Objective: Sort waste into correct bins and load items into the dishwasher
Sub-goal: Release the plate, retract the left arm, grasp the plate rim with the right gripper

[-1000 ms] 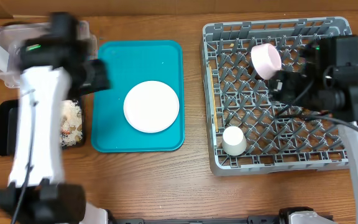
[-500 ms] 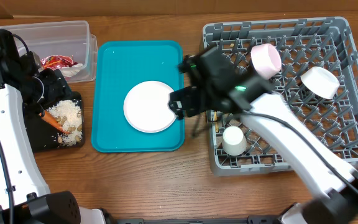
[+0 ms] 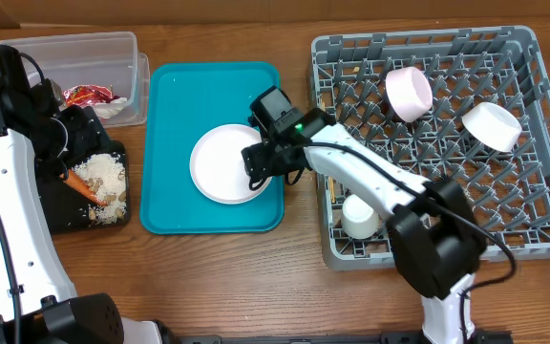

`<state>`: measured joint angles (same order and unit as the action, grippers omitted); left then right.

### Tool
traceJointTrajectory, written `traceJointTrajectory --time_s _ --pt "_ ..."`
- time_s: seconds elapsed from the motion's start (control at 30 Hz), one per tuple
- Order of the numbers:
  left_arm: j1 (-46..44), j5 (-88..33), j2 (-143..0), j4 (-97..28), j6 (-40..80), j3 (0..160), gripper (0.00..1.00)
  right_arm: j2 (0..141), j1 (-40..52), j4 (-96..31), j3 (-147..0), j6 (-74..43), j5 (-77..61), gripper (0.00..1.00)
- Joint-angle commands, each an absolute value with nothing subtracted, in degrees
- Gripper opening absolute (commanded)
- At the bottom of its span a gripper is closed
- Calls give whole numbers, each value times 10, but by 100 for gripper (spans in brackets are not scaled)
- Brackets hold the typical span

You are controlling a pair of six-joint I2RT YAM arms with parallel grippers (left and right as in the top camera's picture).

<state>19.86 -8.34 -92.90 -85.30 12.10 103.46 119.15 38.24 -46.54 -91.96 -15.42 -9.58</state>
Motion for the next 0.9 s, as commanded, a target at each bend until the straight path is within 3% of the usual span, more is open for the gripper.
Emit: traceJointTrajectory --time_s 0.0,0.17,0.37,0.53,0.87 --pt "195 -90 -925 -852 129 1040 74 1219 382 -457 -922 -168 -80 75" --pt "195 -90 -925 -851 129 1040 74 1243 383 -456 -922 -172 -76 70" --pt "195 -90 -925 -851 129 1040 74 1246 383 -452 -922 -179 -76 38" --pt "195 -90 -925 -851 129 1040 75 1246 383 -453 -922 -182 -78 34" --pt "195 -90 -925 -851 129 1040 75 1246 385 -449 -911 -262 -76 6"
